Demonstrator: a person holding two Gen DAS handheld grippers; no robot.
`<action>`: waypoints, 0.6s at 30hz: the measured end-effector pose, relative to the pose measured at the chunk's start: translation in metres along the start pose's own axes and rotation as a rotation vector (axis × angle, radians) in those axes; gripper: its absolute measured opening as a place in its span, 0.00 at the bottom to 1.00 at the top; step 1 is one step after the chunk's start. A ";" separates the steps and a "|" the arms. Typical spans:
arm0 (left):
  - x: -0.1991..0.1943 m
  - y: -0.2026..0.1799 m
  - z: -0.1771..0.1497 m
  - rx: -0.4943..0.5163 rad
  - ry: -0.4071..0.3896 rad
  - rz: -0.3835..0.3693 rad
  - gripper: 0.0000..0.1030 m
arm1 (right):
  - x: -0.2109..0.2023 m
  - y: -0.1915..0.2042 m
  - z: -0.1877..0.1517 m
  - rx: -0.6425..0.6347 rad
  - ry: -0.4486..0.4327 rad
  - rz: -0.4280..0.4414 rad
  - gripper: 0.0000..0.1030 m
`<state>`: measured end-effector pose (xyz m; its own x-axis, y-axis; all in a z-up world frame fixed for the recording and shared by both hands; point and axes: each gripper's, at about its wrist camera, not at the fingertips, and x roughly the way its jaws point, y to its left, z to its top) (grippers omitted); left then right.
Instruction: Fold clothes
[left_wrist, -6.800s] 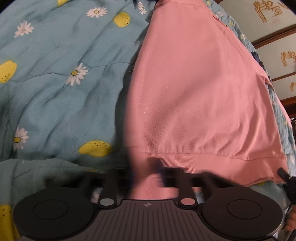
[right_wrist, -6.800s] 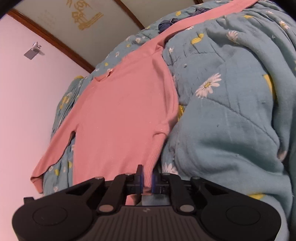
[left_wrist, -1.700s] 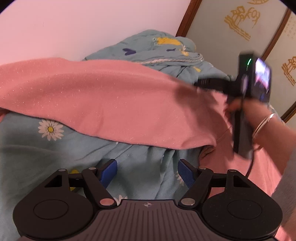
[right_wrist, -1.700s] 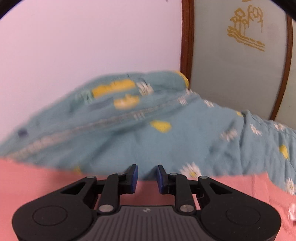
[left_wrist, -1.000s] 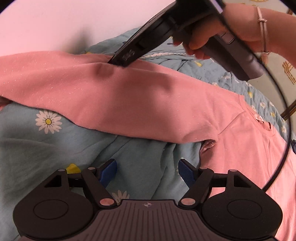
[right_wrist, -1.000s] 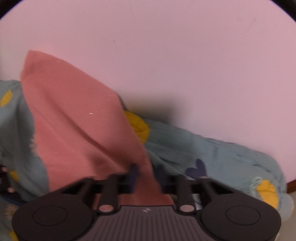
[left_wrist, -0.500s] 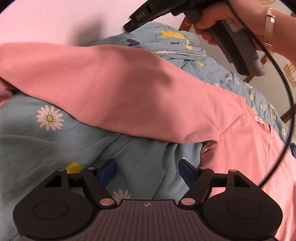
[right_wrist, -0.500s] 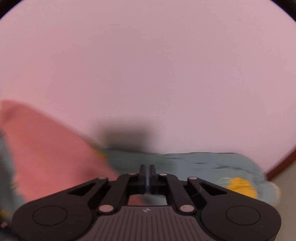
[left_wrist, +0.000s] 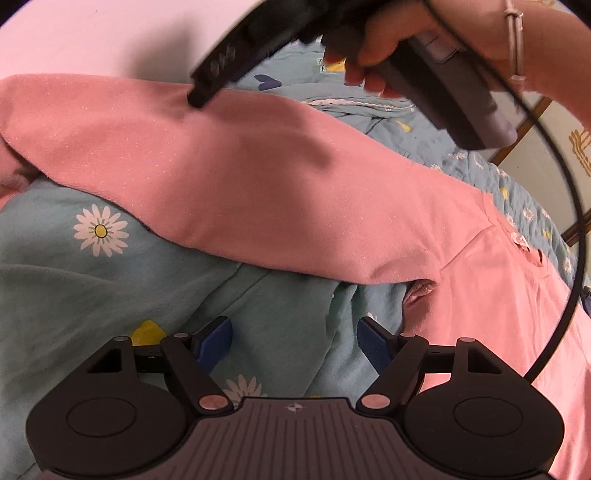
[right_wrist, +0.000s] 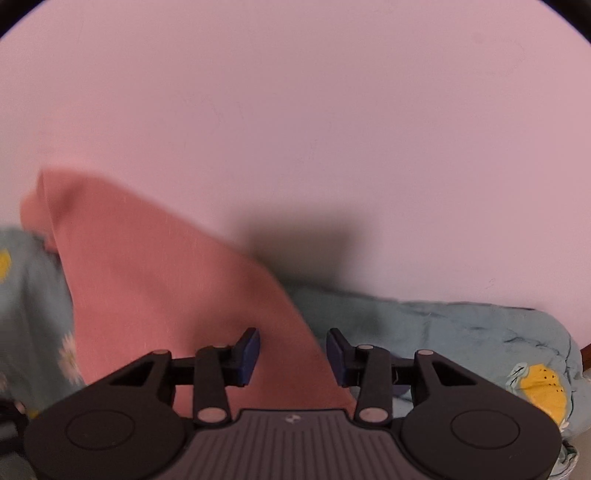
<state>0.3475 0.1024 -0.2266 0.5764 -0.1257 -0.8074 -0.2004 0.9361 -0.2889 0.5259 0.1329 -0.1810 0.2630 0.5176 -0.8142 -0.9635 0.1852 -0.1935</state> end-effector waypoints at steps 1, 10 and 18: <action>0.000 -0.001 0.000 0.004 0.000 0.002 0.72 | 0.000 0.005 0.003 -0.024 0.000 0.005 0.38; -0.007 0.001 0.002 0.000 -0.011 -0.004 0.72 | -0.013 0.029 0.014 -0.125 0.013 0.037 0.38; -0.075 0.006 0.015 0.129 -0.120 0.005 0.72 | -0.084 0.019 -0.025 0.120 -0.039 -0.210 0.38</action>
<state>0.3155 0.1224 -0.1600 0.6676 -0.0886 -0.7392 -0.1044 0.9720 -0.2107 0.4840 0.0716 -0.1298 0.4609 0.4885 -0.7409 -0.8751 0.3889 -0.2879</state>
